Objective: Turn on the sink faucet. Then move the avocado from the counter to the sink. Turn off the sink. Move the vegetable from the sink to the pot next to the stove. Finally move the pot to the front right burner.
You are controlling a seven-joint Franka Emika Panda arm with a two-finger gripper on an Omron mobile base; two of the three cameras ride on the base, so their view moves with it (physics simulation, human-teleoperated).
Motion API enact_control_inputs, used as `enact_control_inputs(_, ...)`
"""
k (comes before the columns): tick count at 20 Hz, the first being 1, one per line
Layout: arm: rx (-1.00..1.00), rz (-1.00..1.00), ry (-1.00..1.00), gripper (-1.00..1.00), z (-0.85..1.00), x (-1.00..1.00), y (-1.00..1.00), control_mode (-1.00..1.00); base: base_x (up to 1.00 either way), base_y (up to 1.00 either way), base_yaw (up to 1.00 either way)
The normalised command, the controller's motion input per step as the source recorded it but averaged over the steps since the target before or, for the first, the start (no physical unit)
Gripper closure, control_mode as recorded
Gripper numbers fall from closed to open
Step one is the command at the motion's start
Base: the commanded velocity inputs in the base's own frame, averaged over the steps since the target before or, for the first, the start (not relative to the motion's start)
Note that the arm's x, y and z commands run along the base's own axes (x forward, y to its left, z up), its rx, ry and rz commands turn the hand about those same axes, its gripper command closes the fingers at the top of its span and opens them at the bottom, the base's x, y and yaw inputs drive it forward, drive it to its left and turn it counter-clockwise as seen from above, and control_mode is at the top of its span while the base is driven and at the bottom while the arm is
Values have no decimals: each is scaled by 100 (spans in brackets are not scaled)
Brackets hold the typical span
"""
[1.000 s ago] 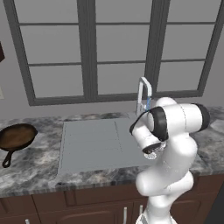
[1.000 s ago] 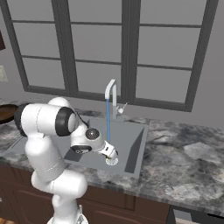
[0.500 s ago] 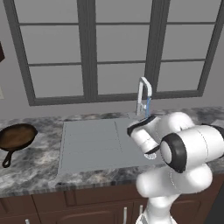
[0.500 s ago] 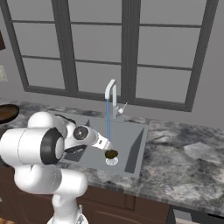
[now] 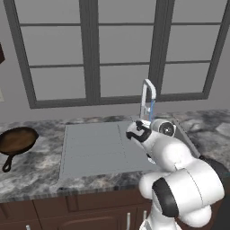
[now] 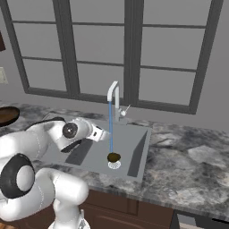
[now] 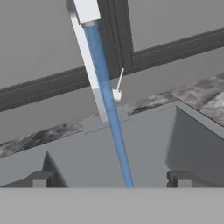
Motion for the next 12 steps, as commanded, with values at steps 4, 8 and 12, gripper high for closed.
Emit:
enact_control_inputs(4,0,0,6,-100,76,-48,0,-100,0,0,0)
enact_control_inputs(8,0,0,15,-100,77,-45,0,-100,0,0,0)
enact_control_inputs(12,0,0,19,-100,34,-52,0,-100,0,0,0)
